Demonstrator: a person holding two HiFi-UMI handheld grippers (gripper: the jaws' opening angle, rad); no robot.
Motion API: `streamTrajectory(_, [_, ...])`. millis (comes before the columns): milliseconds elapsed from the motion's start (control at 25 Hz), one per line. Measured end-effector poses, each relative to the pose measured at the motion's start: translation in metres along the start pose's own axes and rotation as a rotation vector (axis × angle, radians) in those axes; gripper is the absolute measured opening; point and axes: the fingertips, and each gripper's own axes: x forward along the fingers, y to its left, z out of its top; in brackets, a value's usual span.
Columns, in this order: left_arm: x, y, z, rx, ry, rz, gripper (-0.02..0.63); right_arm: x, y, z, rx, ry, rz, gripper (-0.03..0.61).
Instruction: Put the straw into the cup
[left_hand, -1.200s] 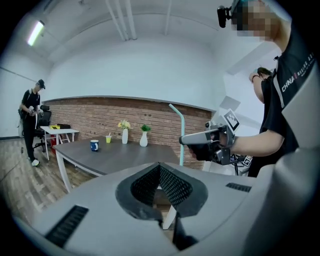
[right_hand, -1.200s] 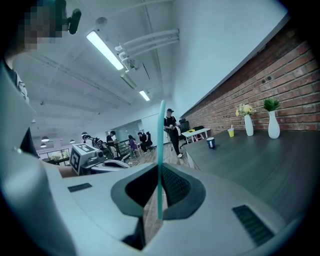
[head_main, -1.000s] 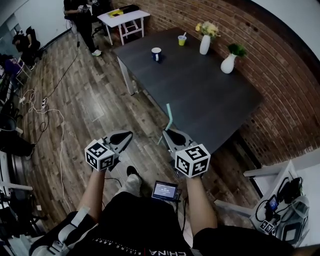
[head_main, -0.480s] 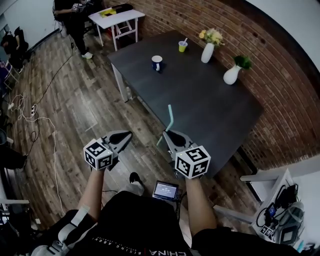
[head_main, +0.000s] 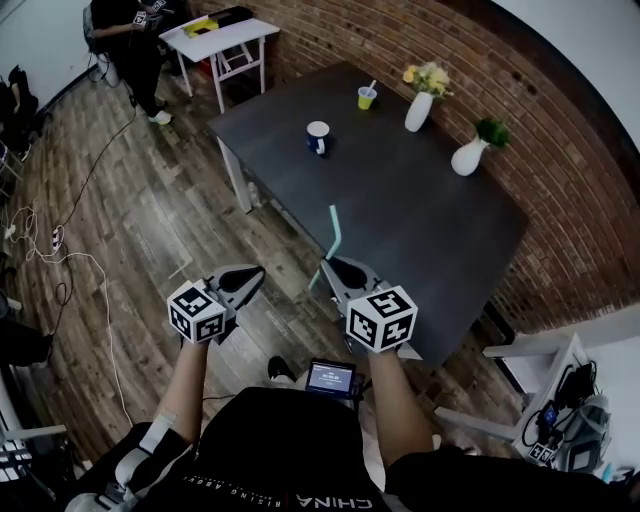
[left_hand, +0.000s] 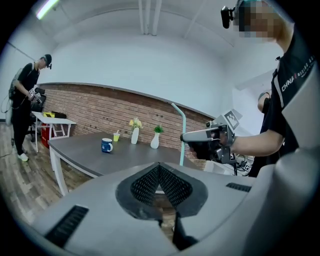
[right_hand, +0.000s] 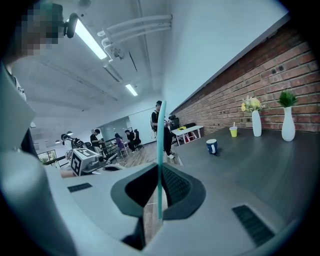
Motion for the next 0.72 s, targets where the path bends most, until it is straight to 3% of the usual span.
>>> streamTrajectory(360, [0.029, 0.050, 0.009, -0.008, -0.001, -0.006, 0.003, 0.052, -0.036, 0.016, 0.018, -0.007, 0.000, 0.012])
streamTrajectory(720, [0.100, 0.125, 0.047, 0.016, 0.024, -0.007, 0.003, 0.117, -0.119, 0.058, 0.071, -0.035, 0.013, 0.012])
